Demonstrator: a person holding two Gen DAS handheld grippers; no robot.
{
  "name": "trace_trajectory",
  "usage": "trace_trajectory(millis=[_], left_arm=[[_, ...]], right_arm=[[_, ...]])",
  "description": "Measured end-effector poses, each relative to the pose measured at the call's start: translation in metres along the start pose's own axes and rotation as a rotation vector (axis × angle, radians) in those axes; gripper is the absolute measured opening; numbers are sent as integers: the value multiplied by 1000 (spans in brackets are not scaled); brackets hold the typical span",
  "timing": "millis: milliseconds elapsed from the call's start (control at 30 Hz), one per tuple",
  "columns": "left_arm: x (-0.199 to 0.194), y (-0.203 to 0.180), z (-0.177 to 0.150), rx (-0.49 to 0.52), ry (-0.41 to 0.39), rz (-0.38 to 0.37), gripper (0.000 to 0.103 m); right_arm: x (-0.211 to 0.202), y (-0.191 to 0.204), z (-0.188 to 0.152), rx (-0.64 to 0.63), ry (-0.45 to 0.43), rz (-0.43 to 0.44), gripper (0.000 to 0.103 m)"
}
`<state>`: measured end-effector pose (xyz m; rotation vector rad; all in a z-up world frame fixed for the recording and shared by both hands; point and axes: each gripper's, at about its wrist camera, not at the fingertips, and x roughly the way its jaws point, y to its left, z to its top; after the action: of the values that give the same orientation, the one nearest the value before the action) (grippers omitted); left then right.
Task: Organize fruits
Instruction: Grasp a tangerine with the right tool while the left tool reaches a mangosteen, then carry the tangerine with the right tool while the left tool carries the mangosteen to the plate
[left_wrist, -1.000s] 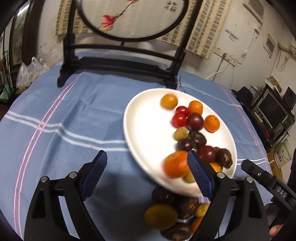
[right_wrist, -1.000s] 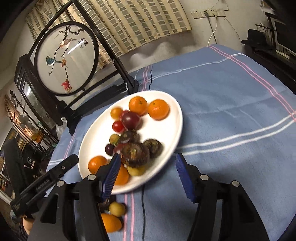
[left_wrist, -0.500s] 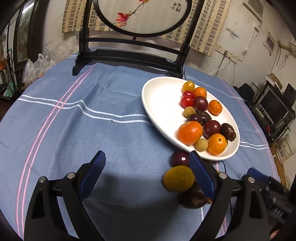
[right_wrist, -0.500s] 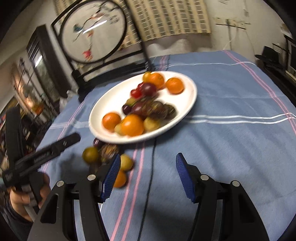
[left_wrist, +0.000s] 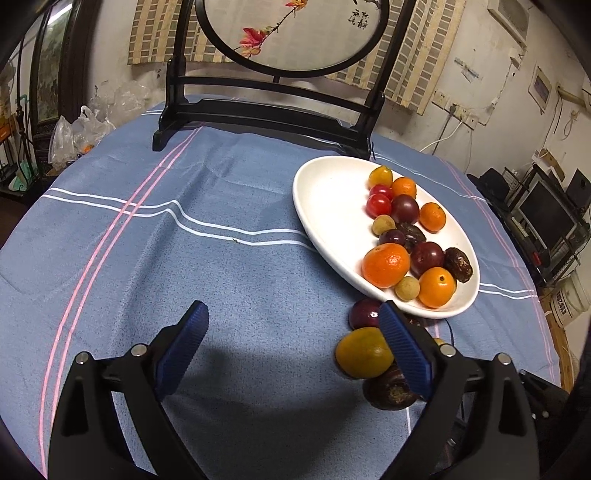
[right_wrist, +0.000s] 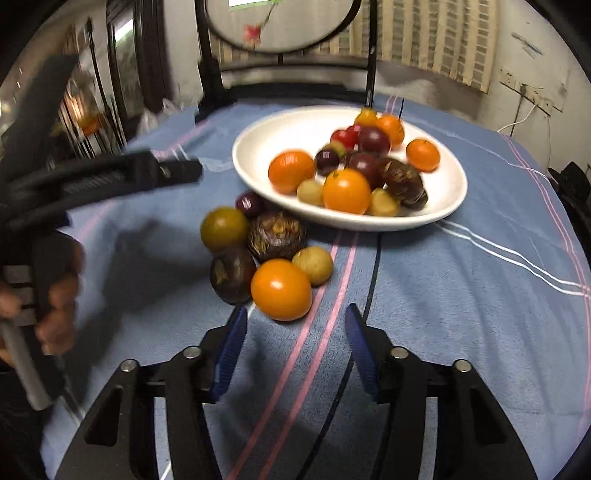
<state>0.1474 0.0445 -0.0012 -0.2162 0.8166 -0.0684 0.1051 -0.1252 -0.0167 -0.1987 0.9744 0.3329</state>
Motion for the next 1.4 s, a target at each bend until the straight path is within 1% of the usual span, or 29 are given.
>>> trace_trajectory(millis=[100, 133, 167, 200, 367, 500, 633, 667, 800, 833, 867, 933, 1000, 1067, 1100, 1367, 1400], left_arm=[[1, -4, -2, 25, 9, -1, 91], [1, -5, -2, 31, 9, 0, 91], [1, -6, -2, 36, 8, 2, 91], [1, -6, -2, 39, 7, 2, 91], [4, -10, -4, 52, 27, -13, 91], [0, -17, -7, 78, 24, -19, 91], [-3, -31, -13, 132, 57, -72, 91], [-3, -34, -15, 147, 57, -72, 91], [-1, -55, -30, 261, 83, -74, 91], [1, -60, -36, 282, 97, -77, 87], [2, -63, -39, 294, 106, -77, 80], [6, -72, -48, 346, 135, -73, 71], [11, -75, -52, 367, 150, -64, 65], [17, -74, -54, 358, 175, -71, 49], [21, -73, -54, 345, 193, -73, 48], [30, -78, -47, 295, 180, -69, 47], [31, -79, -47, 303, 173, -51, 42]], right_arm=[[11, 6, 8, -34, 15, -23, 45], [13, 7, 10, -35, 7, -22, 43], [14, 7, 11, -29, 4, -11, 38], [15, 7, 12, -20, 2, 4, 35], [8, -3, 9, 38, -22, 28, 35], [-10, -25, 6, 112, -67, 39, 35], [-20, -53, 1, 193, -96, 40, 35], [-20, -59, -1, 212, -97, 37, 35], [-21, -74, -4, 254, -104, 9, 35], [-22, -76, -3, 258, -110, 4, 35], [-23, -76, -3, 258, -114, 4, 35], [-26, -75, -2, 252, -126, 9, 35], [-29, -73, -1, 245, -136, 20, 35], [-32, -70, -1, 234, -145, 23, 35], [-33, -69, -1, 231, -148, 26, 35], [-38, -56, -1, 188, -155, 41, 35], [-38, -55, -1, 186, -155, 41, 35]])
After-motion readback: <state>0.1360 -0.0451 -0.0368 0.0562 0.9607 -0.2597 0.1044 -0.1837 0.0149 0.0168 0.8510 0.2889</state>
